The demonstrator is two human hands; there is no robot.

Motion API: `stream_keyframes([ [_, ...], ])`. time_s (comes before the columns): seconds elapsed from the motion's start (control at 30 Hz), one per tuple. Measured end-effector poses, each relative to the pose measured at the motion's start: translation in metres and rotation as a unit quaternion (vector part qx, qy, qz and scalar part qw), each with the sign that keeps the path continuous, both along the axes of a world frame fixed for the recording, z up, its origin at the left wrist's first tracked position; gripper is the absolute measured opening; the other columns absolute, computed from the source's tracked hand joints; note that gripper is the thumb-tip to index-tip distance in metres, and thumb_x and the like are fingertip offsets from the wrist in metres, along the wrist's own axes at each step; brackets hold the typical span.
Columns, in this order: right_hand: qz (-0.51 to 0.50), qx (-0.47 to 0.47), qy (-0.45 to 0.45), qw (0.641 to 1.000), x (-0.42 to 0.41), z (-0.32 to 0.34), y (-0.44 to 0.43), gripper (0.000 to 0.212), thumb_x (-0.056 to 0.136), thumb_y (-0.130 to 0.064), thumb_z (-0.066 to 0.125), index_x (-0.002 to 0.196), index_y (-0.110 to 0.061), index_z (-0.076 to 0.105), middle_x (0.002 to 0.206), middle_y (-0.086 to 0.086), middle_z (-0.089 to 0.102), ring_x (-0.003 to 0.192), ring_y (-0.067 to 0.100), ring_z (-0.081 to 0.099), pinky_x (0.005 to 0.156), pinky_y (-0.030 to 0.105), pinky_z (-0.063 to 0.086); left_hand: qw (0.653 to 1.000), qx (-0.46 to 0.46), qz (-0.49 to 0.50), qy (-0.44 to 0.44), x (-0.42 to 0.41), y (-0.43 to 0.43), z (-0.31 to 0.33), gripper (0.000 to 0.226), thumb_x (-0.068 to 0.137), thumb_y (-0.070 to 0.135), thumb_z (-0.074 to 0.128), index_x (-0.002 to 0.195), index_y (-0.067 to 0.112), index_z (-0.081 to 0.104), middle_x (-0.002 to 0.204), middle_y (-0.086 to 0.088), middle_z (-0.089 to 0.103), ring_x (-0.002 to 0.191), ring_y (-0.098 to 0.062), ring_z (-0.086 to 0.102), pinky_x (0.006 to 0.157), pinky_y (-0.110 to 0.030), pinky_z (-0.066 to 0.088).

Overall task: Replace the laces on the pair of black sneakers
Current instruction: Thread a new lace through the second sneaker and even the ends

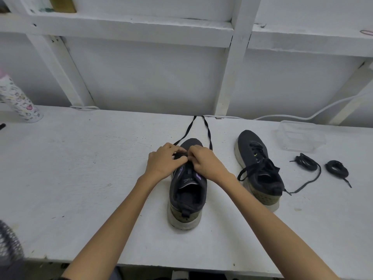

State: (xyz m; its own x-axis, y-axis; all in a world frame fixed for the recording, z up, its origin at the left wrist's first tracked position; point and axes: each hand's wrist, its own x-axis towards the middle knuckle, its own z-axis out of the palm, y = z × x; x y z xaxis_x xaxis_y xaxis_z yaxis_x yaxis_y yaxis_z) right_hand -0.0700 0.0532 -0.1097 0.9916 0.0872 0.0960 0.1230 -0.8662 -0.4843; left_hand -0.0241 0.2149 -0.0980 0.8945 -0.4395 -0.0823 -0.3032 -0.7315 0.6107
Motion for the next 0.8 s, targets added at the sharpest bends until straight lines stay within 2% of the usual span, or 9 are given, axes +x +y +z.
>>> stream_keyframes([
  [0.1,-0.11,0.222,0.027,0.968,-0.001,0.0,-0.001,0.013,0.092,-0.003,0.054,0.081,-0.009,0.058,0.071,0.001,0.058,0.062,0.012,0.05,0.059,0.025,0.04,1.0,-0.013,-0.002,-0.017,-0.006,-0.003,-0.001,0.048,0.072,0.053,0.041,0.113,0.046,0.063,0.12,0.015,0.056,0.109,-0.008,0.053,0.102,-0.043,0.038],
  [0.17,-0.184,0.412,0.048,0.891,-0.004,0.0,-0.001,0.017,0.095,-0.002,0.053,0.08,-0.009,0.058,0.057,0.001,0.052,0.048,0.011,0.042,0.049,0.021,0.034,1.0,-0.019,-0.007,-0.02,-0.009,-0.005,-0.001,0.049,0.072,0.05,0.041,0.117,0.044,0.062,0.121,0.014,0.057,0.112,-0.01,0.052,0.102,-0.043,0.038],
  [0.23,-0.216,0.547,0.066,0.806,-0.008,-0.002,-0.003,0.017,0.098,-0.004,0.05,0.082,-0.008,0.057,0.053,0.002,0.049,0.047,0.014,0.036,0.048,0.025,0.028,0.999,-0.033,-0.009,-0.017,-0.011,-0.008,-0.002,0.05,0.072,0.049,0.043,0.118,0.043,0.061,0.12,0.013,0.059,0.114,-0.011,0.052,0.102,-0.043,0.039],
  [0.3,-0.208,0.593,0.069,0.775,-0.011,-0.003,-0.005,0.014,0.099,-0.007,0.052,0.086,-0.005,0.058,0.055,0.003,0.051,0.047,0.015,0.038,0.05,0.026,0.029,0.999,-0.048,-0.003,-0.016,-0.012,-0.008,-0.004,0.045,0.074,0.048,0.049,0.117,0.041,0.062,0.119,0.012,0.06,0.113,-0.012,0.053,0.101,-0.042,0.04],
  [0.43,-0.167,0.565,0.049,0.807,-0.012,0.005,-0.009,0.007,0.093,-0.003,0.061,0.09,0.0,0.066,0.058,0.004,0.061,0.048,0.012,0.05,0.052,0.02,0.045,0.988,-0.146,0.028,-0.049,-0.011,-0.012,-0.011,0.018,0.089,0.033,0.066,0.106,0.028,0.069,0.103,0.01,0.065,0.099,-0.008,0.059,0.092,-0.032,0.047],
  [0.53,-0.151,0.528,0.03,0.835,-0.012,0.01,-0.016,0.006,0.087,-0.001,0.068,0.084,-0.004,0.072,0.064,-0.003,0.068,0.055,0.009,0.055,0.052,0.018,0.046,0.973,-0.221,0.055,-0.029,-0.013,-0.019,-0.011,0.007,0.09,0.022,0.068,0.095,0.02,0.071,0.089,0.012,0.067,0.085,0.002,0.06,0.078,-0.014,0.045],
  [0.63,-0.152,0.502,0.019,0.851,-0.01,0.011,-0.023,0.005,0.083,0.0,0.072,0.085,-0.003,0.075,0.067,-0.002,0.07,0.057,0.007,0.056,0.055,0.019,0.048,0.958,-0.264,0.111,0.005,-0.017,-0.023,-0.013,0.002,0.09,0.02,0.067,0.092,0.02,0.068,0.084,0.014,0.065,0.082,0.002,0.06,0.073,-0.002,0.04],
  [0.7,-0.144,0.498,0.022,0.855,-0.008,0.013,-0.026,0.01,0.082,0.002,0.072,0.093,0.0,0.074,0.066,-0.001,0.069,0.055,0.007,0.056,0.055,0.018,0.048,0.952,-0.281,0.123,0.009,-0.019,-0.025,-0.015,0.004,0.09,0.019,0.067,0.094,0.02,0.067,0.085,0.014,0.065,0.084,0.0,0.061,0.074,-0.002,0.041],
  [0.8,-0.109,0.49,0.033,0.864,-0.005,0.018,-0.026,0.02,0.081,0.003,0.074,0.099,-0.007,0.073,0.071,0.005,0.066,0.055,0.01,0.057,0.053,0.019,0.048,0.954,-0.283,0.102,0.003,-0.021,-0.026,-0.016,0.007,0.089,0.018,0.068,0.095,0.02,0.068,0.088,0.011,0.068,0.088,-0.004,0.064,0.082,-0.013,0.047],
])
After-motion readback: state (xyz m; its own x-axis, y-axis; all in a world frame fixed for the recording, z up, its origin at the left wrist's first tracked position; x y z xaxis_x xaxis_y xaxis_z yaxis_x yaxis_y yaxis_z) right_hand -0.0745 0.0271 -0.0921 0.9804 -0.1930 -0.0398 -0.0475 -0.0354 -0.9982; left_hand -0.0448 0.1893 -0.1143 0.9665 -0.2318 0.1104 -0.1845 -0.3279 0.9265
